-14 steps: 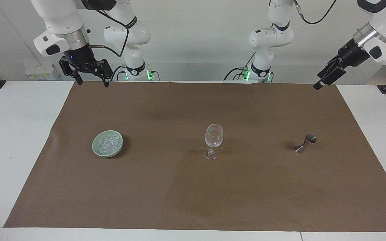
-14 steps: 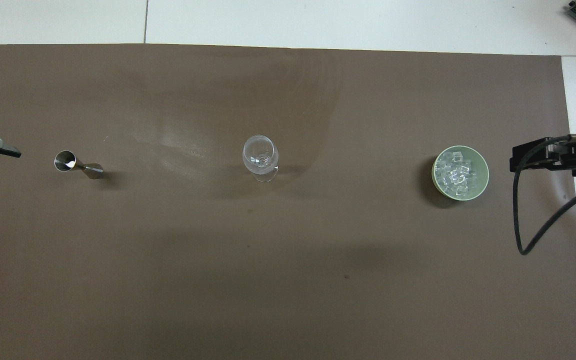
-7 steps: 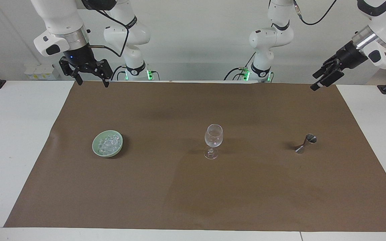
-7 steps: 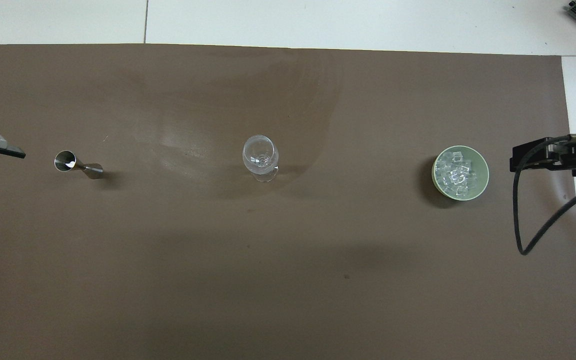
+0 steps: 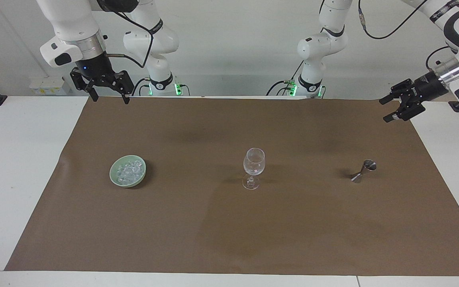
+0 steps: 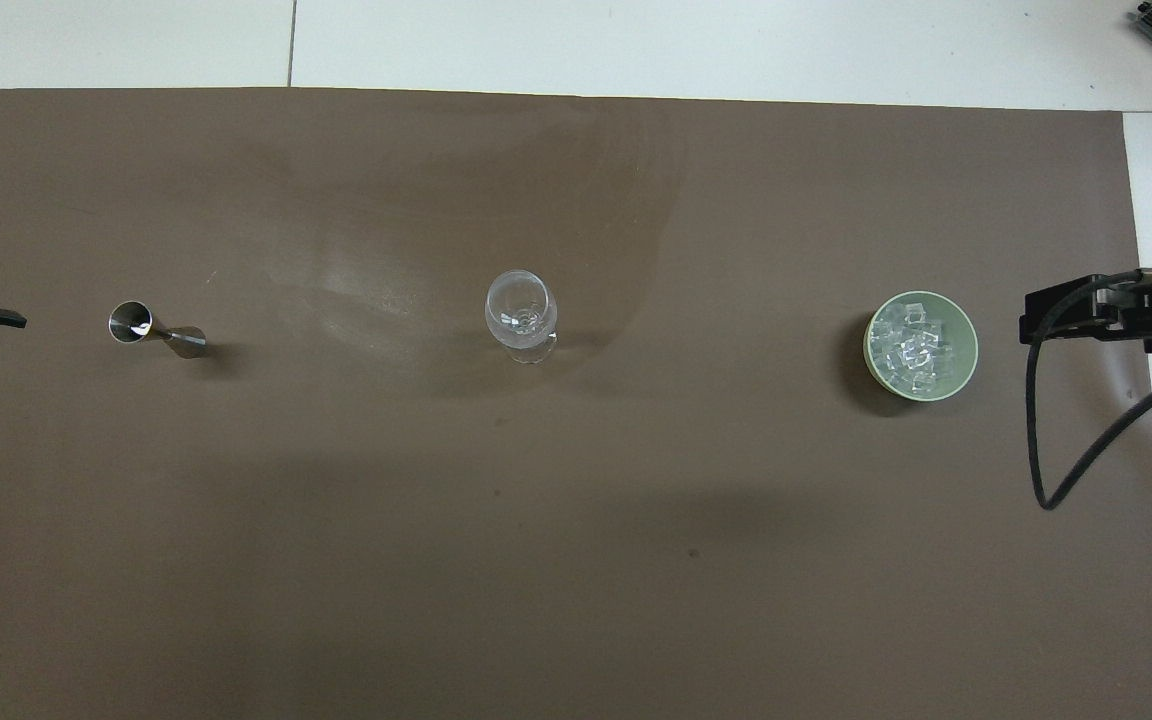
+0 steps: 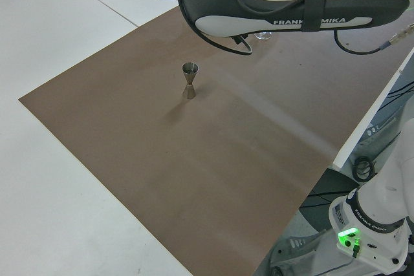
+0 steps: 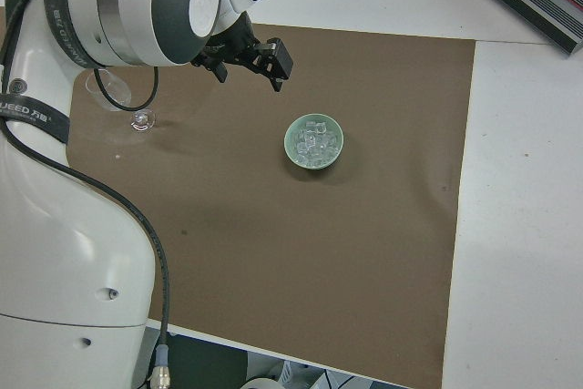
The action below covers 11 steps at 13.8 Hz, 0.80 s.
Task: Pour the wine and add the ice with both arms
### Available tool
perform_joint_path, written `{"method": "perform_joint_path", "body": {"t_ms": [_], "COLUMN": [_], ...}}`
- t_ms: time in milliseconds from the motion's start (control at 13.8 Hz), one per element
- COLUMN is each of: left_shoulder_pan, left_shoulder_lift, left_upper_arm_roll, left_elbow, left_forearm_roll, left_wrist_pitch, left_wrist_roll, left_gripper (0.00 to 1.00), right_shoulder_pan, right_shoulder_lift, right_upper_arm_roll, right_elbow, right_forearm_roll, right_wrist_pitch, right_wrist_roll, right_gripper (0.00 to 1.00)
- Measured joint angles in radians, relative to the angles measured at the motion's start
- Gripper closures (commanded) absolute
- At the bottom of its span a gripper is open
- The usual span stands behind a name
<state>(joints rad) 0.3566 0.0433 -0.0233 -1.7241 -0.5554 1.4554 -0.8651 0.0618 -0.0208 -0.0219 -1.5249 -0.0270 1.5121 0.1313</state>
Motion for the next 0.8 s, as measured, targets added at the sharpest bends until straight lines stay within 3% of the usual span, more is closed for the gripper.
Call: {"method": "perform_joint_path", "body": {"t_ms": [289, 796], "left_shoulder_pan": [0.034, 0.083], "left_shoulder_lift": [0.076, 0.131], "left_upper_arm_roll": [0.0, 0.0], "left_elbow": [0.0, -0.045], "left_forearm_roll": [-0.051, -0.137], "left_wrist_pitch": [0.006, 0.067], "left_wrist_roll": [0.0, -0.02], "left_gripper": [0.0, 0.0], "right_shoulder_pan": [0.0, 0.0], "right_shoulder_lift": [0.0, 0.0], "right_upper_arm_roll": [0.0, 0.0], "right_elbow": [0.0, 0.0], "right_forearm_roll": [0.0, 0.0], "right_wrist_pitch": [0.0, 0.0], "right_wrist_roll": [0.0, 0.0], "right_gripper": [0.0, 0.0]}}
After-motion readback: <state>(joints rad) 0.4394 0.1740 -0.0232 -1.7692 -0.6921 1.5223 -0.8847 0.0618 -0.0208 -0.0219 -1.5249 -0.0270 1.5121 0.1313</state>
